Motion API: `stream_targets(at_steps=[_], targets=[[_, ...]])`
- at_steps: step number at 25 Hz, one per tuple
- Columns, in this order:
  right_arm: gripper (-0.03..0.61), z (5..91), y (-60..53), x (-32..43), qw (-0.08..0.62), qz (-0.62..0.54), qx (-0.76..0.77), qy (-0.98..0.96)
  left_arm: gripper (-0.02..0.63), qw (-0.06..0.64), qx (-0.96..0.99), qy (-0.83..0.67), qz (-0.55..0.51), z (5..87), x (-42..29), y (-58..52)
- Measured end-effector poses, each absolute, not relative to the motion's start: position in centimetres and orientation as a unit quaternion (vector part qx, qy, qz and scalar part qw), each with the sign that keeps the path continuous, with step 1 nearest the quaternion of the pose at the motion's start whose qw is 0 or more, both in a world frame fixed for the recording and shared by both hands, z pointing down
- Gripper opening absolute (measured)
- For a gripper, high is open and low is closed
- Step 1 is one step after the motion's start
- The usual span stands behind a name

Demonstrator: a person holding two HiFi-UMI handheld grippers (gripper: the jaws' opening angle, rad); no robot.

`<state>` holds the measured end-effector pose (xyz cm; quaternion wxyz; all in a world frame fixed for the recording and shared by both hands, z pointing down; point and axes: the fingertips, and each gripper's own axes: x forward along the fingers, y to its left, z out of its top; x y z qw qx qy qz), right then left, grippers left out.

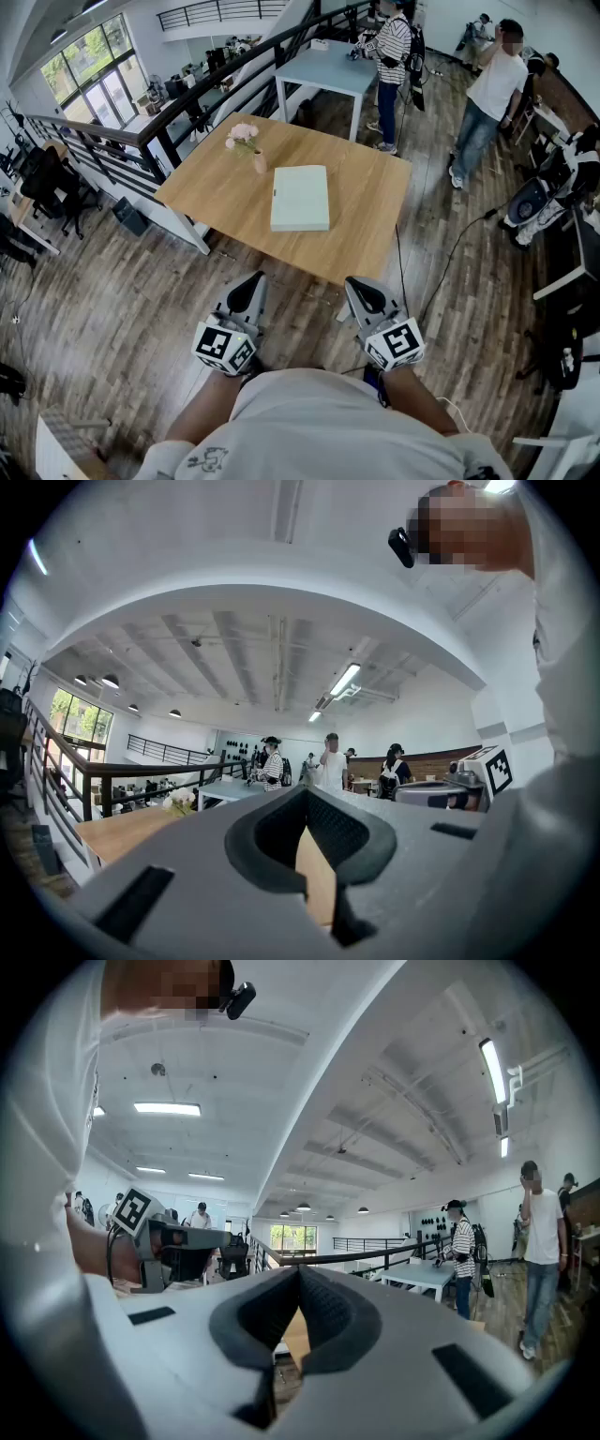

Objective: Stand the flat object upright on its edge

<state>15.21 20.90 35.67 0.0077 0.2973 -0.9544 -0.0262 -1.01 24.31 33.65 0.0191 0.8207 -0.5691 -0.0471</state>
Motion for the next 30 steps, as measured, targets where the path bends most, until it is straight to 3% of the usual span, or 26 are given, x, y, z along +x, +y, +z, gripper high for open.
stream_targets(at_steps=[21,23,30], targets=[[0.010,36.4,20.3,15.2,0.027,-0.034,0.319,-0.947,0.008,0.021,0.816,-0.578,-0.025,34.4,-1.5,23.8],[0.030,36.7,19.9,15.1,0.035,-0.029,0.325,-0.945,0.036,0.024,0.815,-0.578,-0.026,34.5,-1.7,23.4],[0.219,38.1,17.0,13.7,0.040,-0.002,0.340,-0.940,0.186,0.040,0.820,-0.570,-0.010,36.1,-3.2,20.9]])
